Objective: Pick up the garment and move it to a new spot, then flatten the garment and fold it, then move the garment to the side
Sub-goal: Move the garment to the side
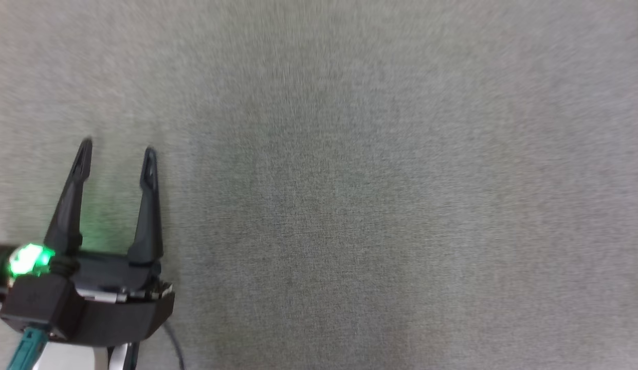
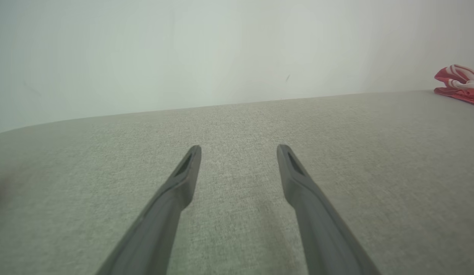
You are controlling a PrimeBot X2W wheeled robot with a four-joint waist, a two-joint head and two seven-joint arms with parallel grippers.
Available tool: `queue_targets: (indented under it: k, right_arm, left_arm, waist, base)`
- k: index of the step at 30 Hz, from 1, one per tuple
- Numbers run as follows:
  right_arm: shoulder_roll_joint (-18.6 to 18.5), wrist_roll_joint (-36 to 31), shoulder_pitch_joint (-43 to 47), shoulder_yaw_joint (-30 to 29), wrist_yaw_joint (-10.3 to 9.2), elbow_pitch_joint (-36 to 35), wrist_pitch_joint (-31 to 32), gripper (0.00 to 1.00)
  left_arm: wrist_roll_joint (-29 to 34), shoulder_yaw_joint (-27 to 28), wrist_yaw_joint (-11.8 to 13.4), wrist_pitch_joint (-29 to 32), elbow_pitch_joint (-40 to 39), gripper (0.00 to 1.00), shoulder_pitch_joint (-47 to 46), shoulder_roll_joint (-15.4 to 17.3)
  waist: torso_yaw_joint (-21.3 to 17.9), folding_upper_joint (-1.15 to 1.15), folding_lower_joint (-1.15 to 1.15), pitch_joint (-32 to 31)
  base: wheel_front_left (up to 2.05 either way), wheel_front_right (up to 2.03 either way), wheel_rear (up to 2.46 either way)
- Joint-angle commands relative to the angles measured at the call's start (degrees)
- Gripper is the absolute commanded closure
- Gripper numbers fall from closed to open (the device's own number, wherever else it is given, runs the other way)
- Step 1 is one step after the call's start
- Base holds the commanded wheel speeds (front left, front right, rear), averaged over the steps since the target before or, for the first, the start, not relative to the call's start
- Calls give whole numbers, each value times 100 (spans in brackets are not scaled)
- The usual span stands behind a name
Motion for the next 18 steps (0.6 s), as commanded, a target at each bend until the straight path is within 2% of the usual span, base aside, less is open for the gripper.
queue_targets:
  k: [1, 2, 8, 18]
  right_arm:
    - [225, 98, 22, 158, -17, 57, -211, 0]
    - [456, 146, 101, 349, -17, 111, -437, 0]
    - [1178, 254, 532, 853, -17, 177, -1058, 0]
    - [2353, 121, 1816, 945, -17, -158, -1537, 0]
  left_arm:
    - [-41, 93, 13, -13, 125, 0, 195, -68]
    - [-26, 182, 12, -13, 257, 0, 358, -128]
    - [17, 496, 16, -13, 496, 0, 904, -335]
    - [108, 763, 16, -13, 740, 0, 1525, -497]
  waist:
    - [27, -1, -1, -748]
    - [45, -1, -1, -1055]
    - [106, -1, -1, -1934]
    - [275, -1, -1, -2796]
  base:
    - [0, 0, 0]
    - [0, 0, 0]
    - [0, 0, 0]
    - [0, 0, 0]
